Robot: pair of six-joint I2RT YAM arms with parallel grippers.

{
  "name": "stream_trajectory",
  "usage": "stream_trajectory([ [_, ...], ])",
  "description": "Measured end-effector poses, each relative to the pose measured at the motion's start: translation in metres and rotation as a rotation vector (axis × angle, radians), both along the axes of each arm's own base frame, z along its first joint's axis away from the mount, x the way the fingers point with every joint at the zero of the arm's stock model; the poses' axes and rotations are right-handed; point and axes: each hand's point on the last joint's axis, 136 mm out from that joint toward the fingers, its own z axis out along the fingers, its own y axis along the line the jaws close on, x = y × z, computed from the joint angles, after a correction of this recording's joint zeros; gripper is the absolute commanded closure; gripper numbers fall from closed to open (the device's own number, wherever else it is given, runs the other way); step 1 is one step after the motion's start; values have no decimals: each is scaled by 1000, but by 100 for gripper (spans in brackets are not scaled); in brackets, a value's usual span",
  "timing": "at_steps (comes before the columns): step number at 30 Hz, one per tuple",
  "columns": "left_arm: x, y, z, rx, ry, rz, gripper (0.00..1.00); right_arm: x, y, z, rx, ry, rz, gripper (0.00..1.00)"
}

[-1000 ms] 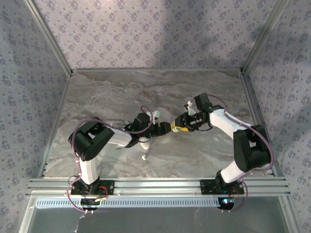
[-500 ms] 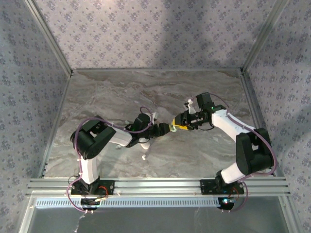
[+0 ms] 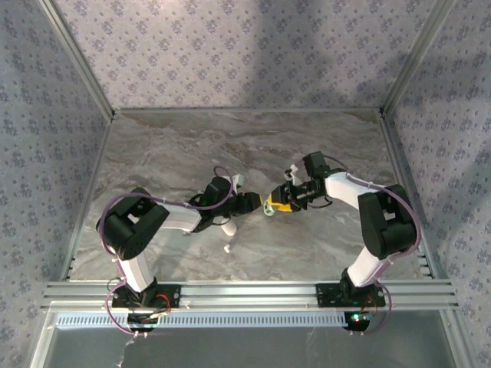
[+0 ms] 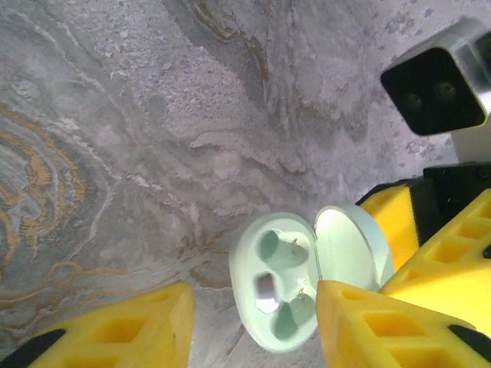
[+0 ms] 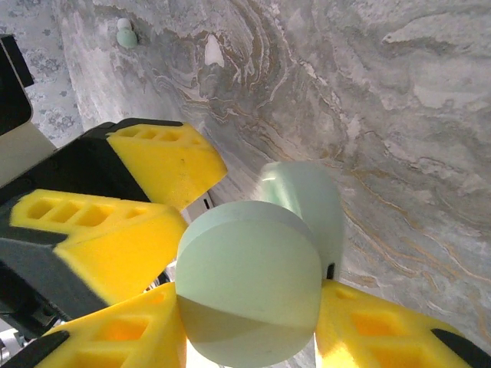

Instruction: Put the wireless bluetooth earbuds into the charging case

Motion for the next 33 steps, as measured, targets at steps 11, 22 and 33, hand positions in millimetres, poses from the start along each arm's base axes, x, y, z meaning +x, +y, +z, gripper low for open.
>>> stream_trajectory([
  [11,-3,-1,0,-9,22,-12,90,-2,15,-14,19,28,30,58],
  [22,-2,-3,-13,6,49,-15,95,-3,27,-25,37,56,41,54],
  [33,8,-13,-14,0,63,-14,92,7,17,-32,16,70,-11,28],
])
